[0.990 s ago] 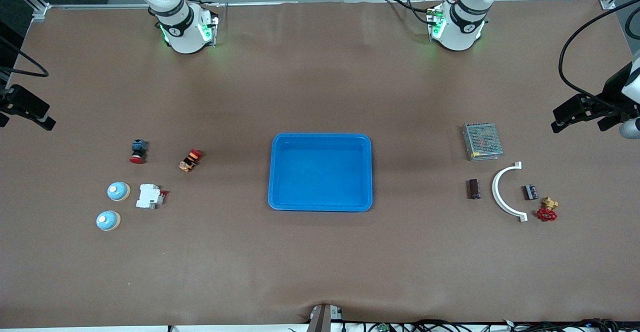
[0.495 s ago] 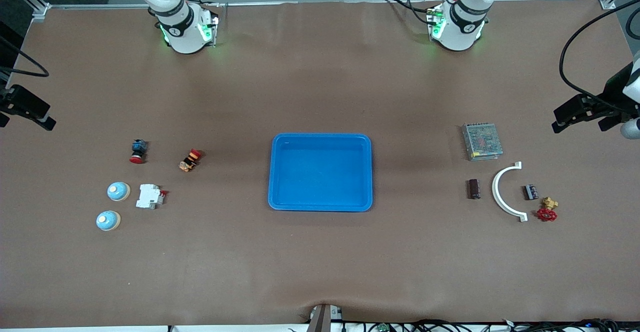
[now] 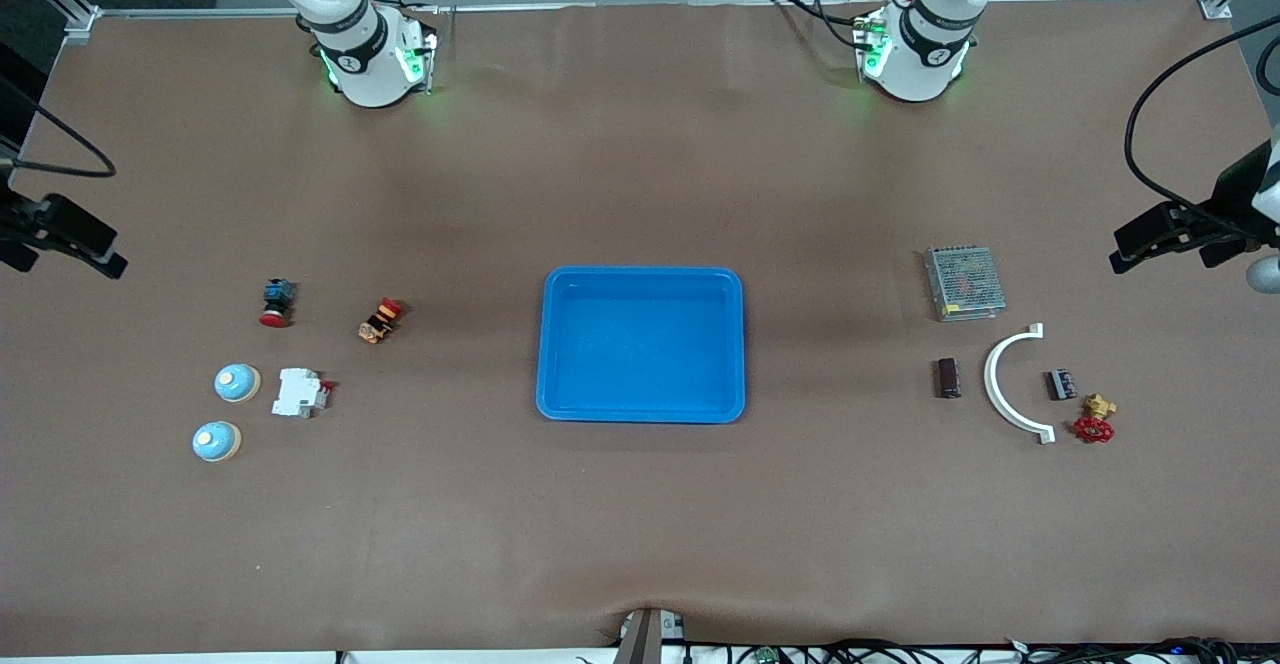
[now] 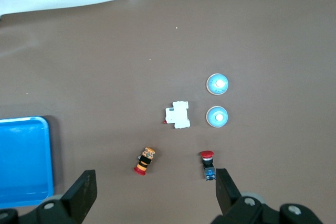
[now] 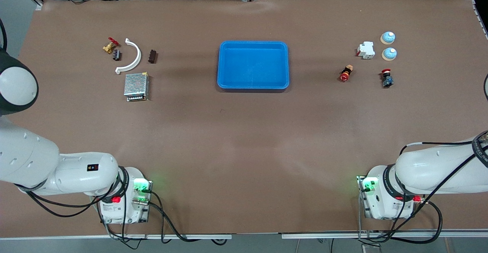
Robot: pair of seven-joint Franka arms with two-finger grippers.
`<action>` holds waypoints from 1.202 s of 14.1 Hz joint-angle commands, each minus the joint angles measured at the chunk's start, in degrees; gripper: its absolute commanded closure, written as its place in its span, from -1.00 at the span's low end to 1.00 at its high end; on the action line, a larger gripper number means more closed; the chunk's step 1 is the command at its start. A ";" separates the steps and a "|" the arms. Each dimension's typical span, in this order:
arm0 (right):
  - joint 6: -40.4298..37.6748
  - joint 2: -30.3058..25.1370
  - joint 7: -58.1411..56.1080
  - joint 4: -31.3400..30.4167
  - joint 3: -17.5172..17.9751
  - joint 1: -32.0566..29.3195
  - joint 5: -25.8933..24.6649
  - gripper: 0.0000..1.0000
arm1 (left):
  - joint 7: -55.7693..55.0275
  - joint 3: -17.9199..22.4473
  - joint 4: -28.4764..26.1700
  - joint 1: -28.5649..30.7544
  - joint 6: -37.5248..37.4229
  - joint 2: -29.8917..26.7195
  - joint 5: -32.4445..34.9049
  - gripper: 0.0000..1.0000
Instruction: Place electrolytic capacitor and blue bell in tray
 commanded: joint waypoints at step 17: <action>32.59 20.32 -12.54 -20.49 0.50 -11.89 -0.49 -1.00 | 0.74 0.05 -12.56 1.35 12.39 8.41 -0.38 -1.00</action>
